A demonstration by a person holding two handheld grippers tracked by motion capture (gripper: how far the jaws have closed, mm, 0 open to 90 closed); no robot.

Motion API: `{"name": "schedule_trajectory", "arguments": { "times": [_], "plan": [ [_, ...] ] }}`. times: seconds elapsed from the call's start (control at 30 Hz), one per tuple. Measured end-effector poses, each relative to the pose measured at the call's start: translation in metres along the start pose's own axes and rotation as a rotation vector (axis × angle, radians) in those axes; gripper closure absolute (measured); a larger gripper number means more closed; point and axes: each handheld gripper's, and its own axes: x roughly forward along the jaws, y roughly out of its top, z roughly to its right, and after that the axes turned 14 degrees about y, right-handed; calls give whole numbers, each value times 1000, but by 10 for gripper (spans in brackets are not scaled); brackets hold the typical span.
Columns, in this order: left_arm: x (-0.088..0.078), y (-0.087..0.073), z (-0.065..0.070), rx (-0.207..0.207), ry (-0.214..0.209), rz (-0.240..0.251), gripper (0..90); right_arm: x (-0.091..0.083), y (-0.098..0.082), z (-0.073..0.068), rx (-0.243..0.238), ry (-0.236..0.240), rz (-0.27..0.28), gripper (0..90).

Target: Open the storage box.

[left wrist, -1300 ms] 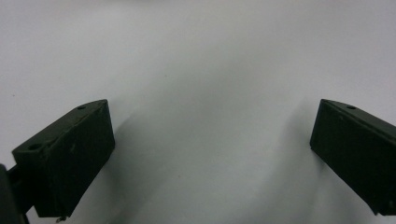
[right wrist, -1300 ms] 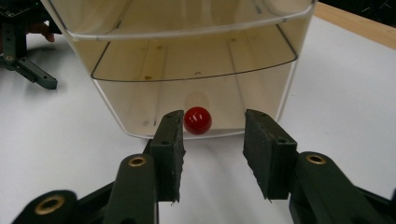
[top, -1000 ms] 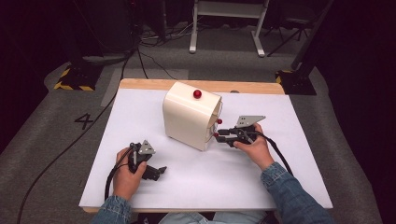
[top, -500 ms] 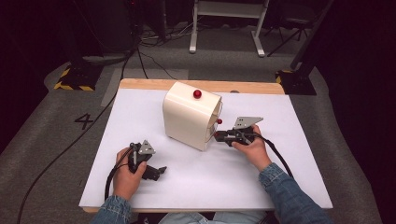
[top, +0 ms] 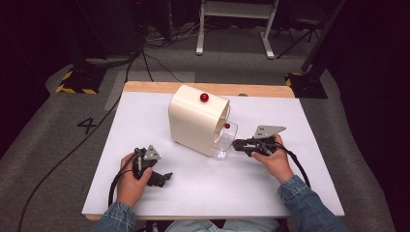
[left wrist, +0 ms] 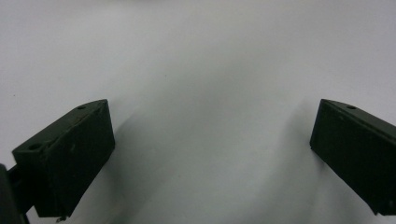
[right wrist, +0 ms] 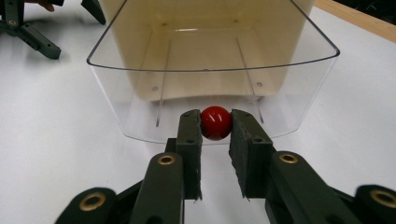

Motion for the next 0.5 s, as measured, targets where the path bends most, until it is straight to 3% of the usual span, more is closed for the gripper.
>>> {"name": "schedule_trajectory", "arguments": {
  "times": [0.5],
  "plan": [
    [0,1,0,1,-2,-3,0,-37,-20,-15,22,-29,4,744]
  ]
}}
